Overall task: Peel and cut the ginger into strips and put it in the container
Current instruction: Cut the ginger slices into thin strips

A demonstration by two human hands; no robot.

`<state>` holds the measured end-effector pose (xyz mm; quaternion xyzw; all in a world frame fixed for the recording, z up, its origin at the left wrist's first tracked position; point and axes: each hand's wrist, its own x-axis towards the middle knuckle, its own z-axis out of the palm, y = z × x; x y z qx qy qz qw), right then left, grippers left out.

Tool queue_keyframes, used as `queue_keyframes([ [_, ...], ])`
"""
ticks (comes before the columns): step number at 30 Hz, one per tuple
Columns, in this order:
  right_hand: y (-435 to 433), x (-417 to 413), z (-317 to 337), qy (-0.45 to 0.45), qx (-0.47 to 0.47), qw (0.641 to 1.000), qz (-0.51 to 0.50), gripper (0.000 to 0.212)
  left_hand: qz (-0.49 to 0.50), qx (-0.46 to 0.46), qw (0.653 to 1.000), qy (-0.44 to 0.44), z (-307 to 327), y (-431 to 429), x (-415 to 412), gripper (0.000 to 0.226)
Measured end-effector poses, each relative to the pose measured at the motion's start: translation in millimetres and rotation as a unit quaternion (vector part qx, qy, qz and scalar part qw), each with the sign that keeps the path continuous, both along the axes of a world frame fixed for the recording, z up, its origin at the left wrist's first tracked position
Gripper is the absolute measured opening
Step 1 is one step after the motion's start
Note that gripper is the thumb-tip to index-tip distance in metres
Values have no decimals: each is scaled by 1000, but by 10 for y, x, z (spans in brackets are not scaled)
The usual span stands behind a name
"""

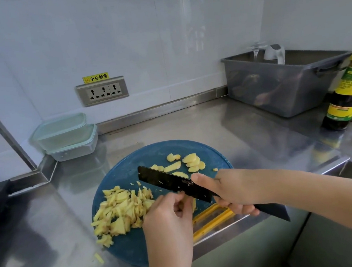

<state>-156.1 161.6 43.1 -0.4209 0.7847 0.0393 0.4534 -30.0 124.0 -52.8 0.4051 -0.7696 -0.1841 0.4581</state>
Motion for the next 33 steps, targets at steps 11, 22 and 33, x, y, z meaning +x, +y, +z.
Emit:
queue_keyframes([
  [11, -1, 25, -7, -12, -24, 998, -48, 69, 1, 20, 1000, 12, -9, 16, 10, 14],
  [22, -28, 187, -51, 51, -57, 996, -52, 73, 11, 22, 999, 26, -8, 36, -9, 11],
  [33, -169, 159, -115, 3, -64, 995, -72, 69, 1, 27, 999, 41, -49, 37, 27, 11],
])
